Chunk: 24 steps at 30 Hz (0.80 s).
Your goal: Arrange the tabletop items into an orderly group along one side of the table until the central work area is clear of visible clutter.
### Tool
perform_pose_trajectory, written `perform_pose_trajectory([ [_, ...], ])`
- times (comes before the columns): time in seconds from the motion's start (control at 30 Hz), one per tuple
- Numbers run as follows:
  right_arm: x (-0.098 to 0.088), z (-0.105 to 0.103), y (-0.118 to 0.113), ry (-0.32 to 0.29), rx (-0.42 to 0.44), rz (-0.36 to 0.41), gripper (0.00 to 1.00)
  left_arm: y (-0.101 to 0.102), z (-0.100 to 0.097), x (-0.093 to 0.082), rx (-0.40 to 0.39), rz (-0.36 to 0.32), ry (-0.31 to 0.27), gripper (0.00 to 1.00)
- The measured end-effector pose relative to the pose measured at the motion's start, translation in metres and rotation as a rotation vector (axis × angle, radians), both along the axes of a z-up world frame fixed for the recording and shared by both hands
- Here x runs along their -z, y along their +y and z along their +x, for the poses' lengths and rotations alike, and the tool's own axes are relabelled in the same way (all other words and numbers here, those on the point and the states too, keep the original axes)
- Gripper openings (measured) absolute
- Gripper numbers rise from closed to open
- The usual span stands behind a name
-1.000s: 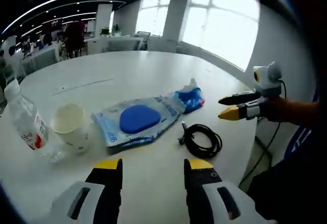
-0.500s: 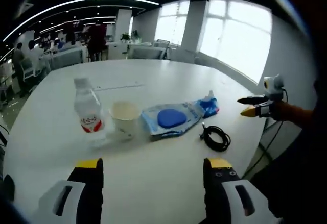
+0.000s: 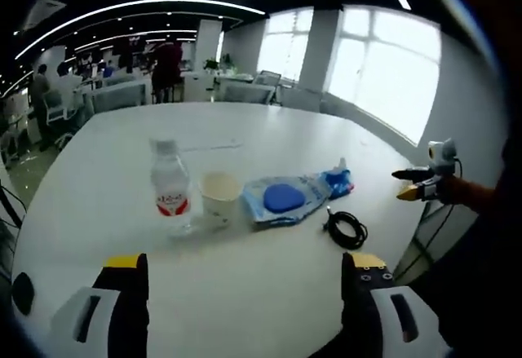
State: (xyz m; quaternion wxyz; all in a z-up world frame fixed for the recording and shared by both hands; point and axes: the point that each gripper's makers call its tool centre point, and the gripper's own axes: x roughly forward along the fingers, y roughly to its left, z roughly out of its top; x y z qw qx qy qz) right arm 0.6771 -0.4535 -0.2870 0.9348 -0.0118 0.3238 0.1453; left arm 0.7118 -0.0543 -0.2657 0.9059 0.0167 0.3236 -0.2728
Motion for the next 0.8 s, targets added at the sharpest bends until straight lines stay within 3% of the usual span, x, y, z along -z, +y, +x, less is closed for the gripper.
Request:
perform_pose_trajectory([
  [0.27,-0.003,-0.007,-0.005,0.009,-0.018,-0.008,1.0,0.01,-0.008,-0.007,-0.024,-0.03,0.016,1.0],
  [0.47,-0.006,-0.007,-0.004,0.003,-0.03,-0.017,1.0,0.013,-0.01,-0.006,-0.021,0.01,0.001,1.0],
  [0.8,-0.007,-0.01,-0.004,0.005,-0.041,-0.027,1.0,0.013,-0.011,-0.005,-0.021,0.008,0.007,1.0],
])
